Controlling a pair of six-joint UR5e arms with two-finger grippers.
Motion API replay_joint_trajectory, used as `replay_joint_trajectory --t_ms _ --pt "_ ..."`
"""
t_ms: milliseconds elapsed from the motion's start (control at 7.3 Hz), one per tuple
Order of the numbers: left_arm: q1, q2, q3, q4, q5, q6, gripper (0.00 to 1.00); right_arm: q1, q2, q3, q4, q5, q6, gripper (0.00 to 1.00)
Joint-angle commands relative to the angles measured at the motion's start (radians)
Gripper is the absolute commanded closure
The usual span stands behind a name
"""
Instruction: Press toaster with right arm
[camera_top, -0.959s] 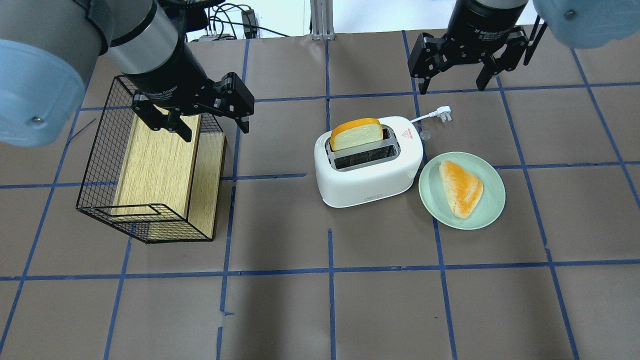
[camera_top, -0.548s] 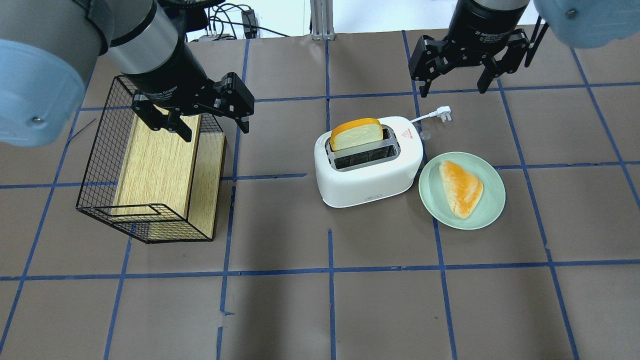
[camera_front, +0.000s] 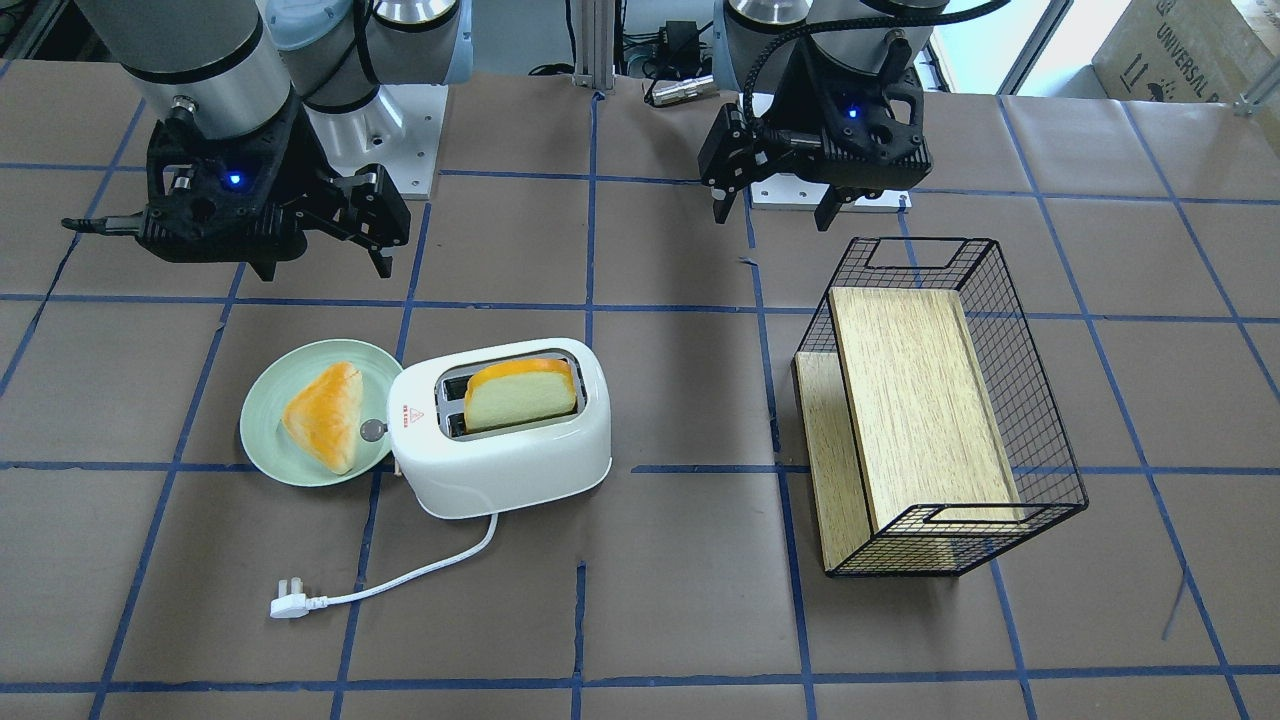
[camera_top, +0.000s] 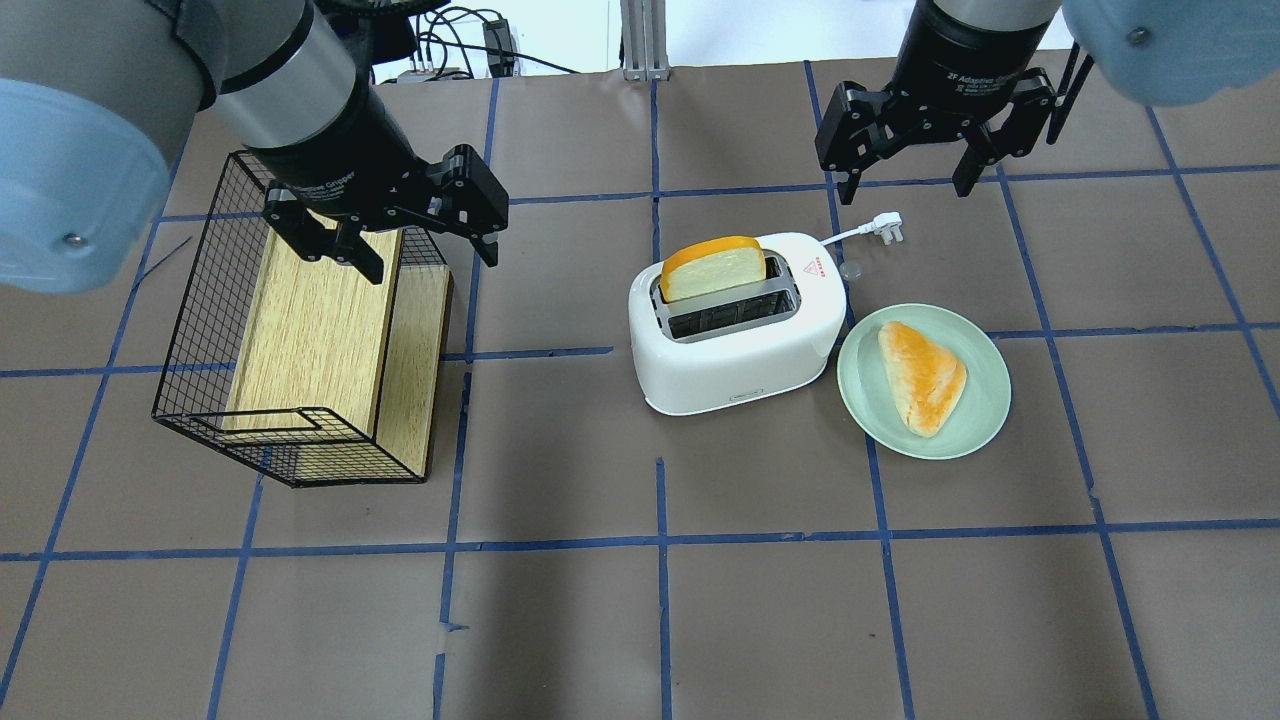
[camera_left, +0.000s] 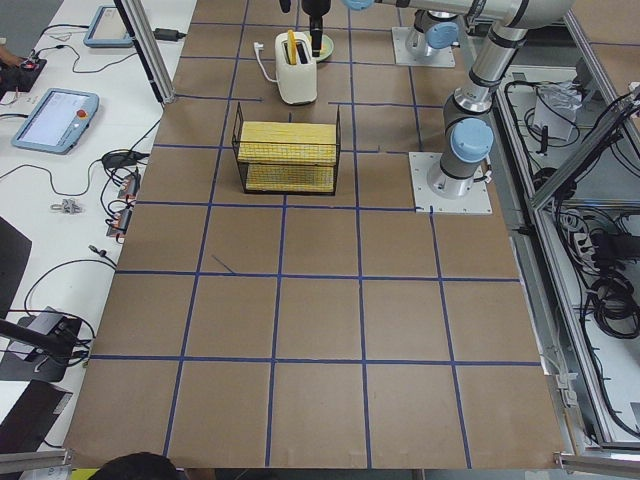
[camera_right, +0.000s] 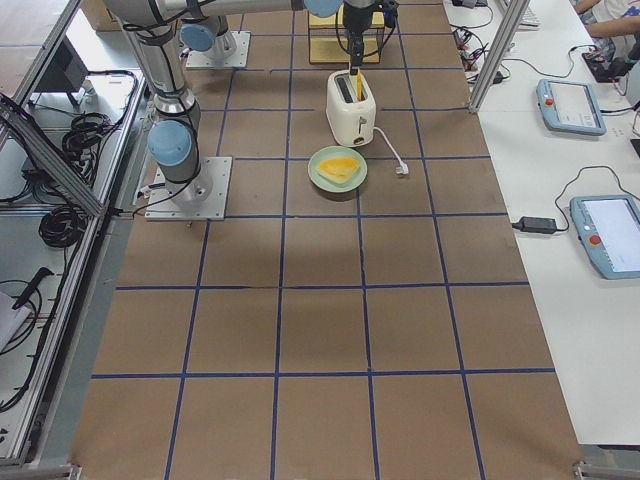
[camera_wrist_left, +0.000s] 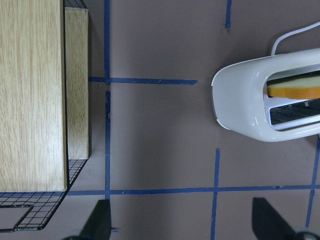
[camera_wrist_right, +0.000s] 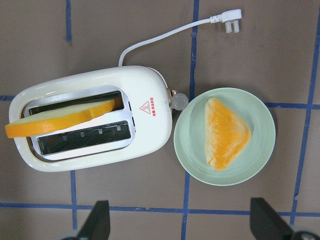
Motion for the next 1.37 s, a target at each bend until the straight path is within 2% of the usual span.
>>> replay_joint_trajectory --t_ms 0,137,274,411,548,685,959,1233 --pt "0.0 0.0 0.0 0.0 0.0 0.0 0.0 0.002 0.001 0.002 0.0 -0.002 -0.002 0.0" --pt "0.0 0.0 0.0 0.0 0.0 0.0 0.0 0.002 0.008 0.002 -0.017 0.001 -0.095 0.11" --pt "0.0 0.0 0.0 0.0 0.0 0.0 0.0 0.002 0.011 0.001 -0.019 0.002 -0.193 0.36" --pt "0.0 0.0 0.0 0.0 0.0 0.0 0.0 0.002 0.008 -0.002 -0.017 -0.028 -0.247 0.56" --pt "0.0 0.0 0.0 0.0 0.0 0.0 0.0 0.004 0.017 -0.001 -0.016 -0.027 -0.339 0.8" --pt "0.0 0.0 0.0 0.0 0.0 0.0 0.0 0.004 0.028 -0.002 -0.017 -0.024 -0.502 0.91" --pt "0.0 0.0 0.0 0.0 0.0 0.0 0.0 0.004 0.069 -0.004 -0.026 -0.024 -0.83 0.95" --pt "0.0 0.0 0.0 0.0 0.0 0.0 0.0 -0.001 0.114 0.001 -0.152 -0.028 -1.221 0.96"
